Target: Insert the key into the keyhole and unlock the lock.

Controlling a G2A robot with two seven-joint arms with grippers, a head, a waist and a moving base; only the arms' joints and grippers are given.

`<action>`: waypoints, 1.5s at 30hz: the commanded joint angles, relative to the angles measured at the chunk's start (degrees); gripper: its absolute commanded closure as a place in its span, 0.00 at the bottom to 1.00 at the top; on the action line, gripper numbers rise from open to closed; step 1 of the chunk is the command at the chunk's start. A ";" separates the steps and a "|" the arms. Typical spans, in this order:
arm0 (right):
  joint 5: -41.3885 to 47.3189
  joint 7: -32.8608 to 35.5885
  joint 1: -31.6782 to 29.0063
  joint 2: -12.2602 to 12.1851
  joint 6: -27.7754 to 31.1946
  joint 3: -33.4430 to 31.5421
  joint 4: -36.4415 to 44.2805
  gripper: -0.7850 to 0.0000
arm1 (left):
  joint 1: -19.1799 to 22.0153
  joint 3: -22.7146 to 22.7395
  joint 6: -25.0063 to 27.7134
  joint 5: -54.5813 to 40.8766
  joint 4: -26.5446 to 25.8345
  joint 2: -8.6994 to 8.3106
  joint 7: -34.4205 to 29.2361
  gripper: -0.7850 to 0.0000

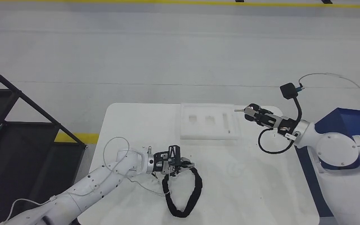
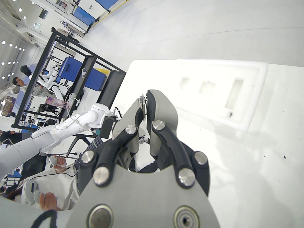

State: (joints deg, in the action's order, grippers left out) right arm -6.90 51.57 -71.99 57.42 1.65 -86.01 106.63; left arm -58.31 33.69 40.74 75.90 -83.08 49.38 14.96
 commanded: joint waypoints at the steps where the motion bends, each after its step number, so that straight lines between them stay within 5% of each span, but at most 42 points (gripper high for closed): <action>1: 0.00 0.00 0.00 0.00 0.00 0.00 0.00 1.00 | -0.80 1.55 -0.13 -0.33 -2.06 -0.50 0.41 1.00; 10: -2.37 7.05 -0.57 -0.50 -1.50 2.28 5.08 1.00 | -2.78 8.15 0.50 -2.05 -9.65 -2.07 1.33 1.00; 22: 1.31 16.32 -1.40 -1.48 -8.54 0.33 15.95 1.00 | -2.78 13.46 2.14 -3.07 -15.27 -2.08 6.68 1.00; 38: 5.43 14.12 -2.99 -2.08 -8.74 -0.73 21.95 1.00 | 1.83 12.13 4.33 -6.52 -11.79 1.09 10.23 1.00; 45: 5.86 13.32 -3.17 -2.08 -9.08 -0.71 21.95 1.00 | 1.96 11.99 4.41 -6.51 -11.69 1.20 10.47 1.00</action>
State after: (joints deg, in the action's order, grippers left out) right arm -1.03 64.88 -75.16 55.34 -7.44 -86.72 128.58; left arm -56.35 45.68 45.16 69.40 -94.77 50.58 25.44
